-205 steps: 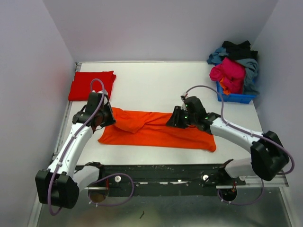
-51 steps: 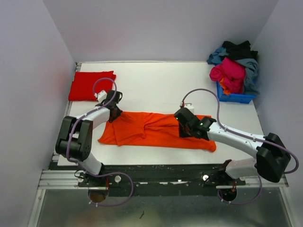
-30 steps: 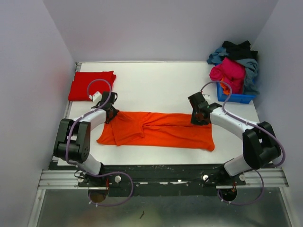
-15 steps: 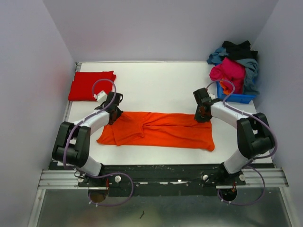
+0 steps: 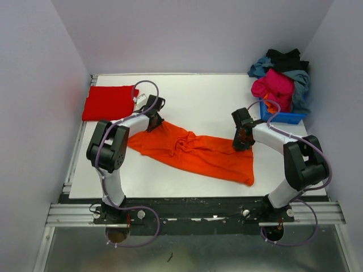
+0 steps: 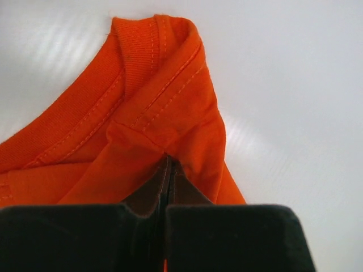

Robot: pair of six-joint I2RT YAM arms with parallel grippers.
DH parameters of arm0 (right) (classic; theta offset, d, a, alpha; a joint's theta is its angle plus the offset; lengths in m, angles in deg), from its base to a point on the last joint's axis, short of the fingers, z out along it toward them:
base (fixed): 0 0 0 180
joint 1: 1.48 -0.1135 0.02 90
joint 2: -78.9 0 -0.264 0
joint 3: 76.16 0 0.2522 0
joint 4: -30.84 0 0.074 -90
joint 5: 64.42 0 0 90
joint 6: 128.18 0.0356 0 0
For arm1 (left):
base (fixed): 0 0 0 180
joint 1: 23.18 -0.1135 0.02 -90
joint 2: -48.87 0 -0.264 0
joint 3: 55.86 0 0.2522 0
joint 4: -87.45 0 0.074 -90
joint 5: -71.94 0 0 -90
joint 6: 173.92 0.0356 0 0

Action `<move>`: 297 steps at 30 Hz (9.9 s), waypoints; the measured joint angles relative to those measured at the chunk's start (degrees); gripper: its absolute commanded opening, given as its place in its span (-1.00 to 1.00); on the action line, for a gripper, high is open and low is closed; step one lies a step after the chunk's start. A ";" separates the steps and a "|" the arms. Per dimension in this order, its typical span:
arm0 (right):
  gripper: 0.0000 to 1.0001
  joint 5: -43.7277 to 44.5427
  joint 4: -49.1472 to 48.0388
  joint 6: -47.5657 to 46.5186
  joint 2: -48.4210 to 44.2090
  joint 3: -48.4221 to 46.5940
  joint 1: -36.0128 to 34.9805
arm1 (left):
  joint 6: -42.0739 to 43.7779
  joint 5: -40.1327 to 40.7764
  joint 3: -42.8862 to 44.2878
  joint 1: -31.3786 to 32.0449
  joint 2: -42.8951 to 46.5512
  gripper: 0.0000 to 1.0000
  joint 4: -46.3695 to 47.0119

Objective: Fold and stack the t-shirts
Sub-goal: Rotate the tshirt 90 degrees, then grab the bottom of the folded rectangular tshirt with both arms, then fold the folded rectangular tshirt in 1/3 of the way

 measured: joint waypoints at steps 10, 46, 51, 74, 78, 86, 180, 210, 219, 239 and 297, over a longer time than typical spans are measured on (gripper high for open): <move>-0.99 -3.58 -2.25 5.62 -7.37 8.31 -5.86 | 4.44 -6.78 27.93 7.23 -19.17 -1.00 -3.76; -0.99 -5.84 3.15 2.25 -6.21 -15.93 -11.13 | 19.78 -22.27 54.42 9.86 -24.37 -0.72 -10.78; -0.99 -6.54 2.54 -0.98 2.97 -25.88 -8.79 | 21.09 -20.83 38.88 9.64 -7.19 -0.77 -6.51; -0.99 -9.94 7.02 -5.01 33.44 -49.20 -5.03 | 14.99 -17.49 12.02 9.20 -6.91 -0.96 0.46; -0.99 -10.32 7.45 -4.50 36.33 -50.53 -4.20 | 14.88 -17.42 13.60 8.68 -10.10 -0.99 0.48; -0.99 -10.97 8.50 -4.35 40.63 -57.68 -1.18 | 15.61 -20.06 26.08 6.32 -18.67 -1.00 -1.44; -0.53 -26.84 -4.98 7.41 -24.96 25.81 -17.79 | -2.29 -30.95 -37.99 23.28 40.54 -0.45 -5.92; -0.99 -23.63 6.67 3.78 -27.52 9.86 -17.97 | -0.04 -30.95 -24.76 20.50 44.09 -1.00 -14.99; -0.99 -17.18 7.30 -0.83 -14.82 -6.86 -13.70 | 7.52 -31.32 -10.88 10.45 31.19 -1.00 -10.45; -0.99 -13.88 6.95 -7.67 13.55 -35.01 -1.49 | 11.80 -30.67 12.15 4.37 3.08 -1.00 -4.33; 0.01 -29.42 -17.31 -9.14 1.68 -0.35 3.39 | 13.40 -33.33 -10.45 2.25 10.43 0.19 6.67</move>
